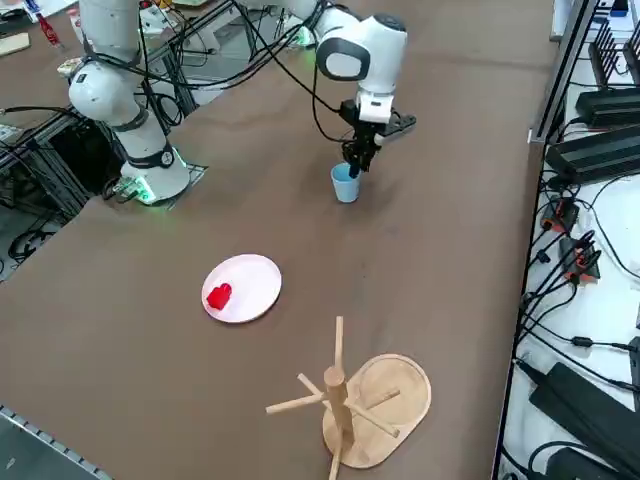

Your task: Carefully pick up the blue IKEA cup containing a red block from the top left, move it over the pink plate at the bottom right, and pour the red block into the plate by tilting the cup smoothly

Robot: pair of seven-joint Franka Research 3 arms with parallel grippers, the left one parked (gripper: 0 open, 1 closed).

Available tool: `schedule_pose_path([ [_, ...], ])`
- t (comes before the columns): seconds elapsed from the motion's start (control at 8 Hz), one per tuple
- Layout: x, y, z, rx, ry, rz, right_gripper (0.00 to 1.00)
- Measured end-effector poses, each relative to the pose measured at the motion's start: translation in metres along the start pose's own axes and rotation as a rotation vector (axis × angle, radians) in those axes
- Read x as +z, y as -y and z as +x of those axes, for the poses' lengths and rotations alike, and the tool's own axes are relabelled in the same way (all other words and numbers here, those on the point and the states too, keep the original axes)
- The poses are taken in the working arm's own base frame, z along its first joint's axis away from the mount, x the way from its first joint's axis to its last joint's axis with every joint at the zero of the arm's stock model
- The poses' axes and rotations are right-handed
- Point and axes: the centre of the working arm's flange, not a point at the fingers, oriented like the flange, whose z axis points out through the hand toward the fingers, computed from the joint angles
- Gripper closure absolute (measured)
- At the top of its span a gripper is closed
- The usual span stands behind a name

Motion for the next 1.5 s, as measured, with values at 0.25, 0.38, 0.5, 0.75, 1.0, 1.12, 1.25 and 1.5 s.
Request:
schedule_pose_path([
  [0.25,-0.004,0.001,0.002,-0.001,-0.008,0.004,0.51],
  [0.38,-0.009,0.002,0.005,-0.001,-0.019,0.011,0.52],
  [0.5,-0.020,0.003,0.009,-0.001,-0.030,0.018,0.46],
  [0.75,-0.054,0.007,0.019,0.000,-0.057,0.038,0.30],
  [1.0,-0.094,0.006,0.026,0.003,-0.101,0.077,0.02],
  [1.12,-0.110,0.004,0.030,-0.006,-0.118,0.090,0.00],
  [1.25,-0.123,-0.003,0.036,-0.035,-0.129,0.095,0.00],
  [1.5,-0.146,-0.026,0.054,-0.140,-0.134,0.088,0.00],
])
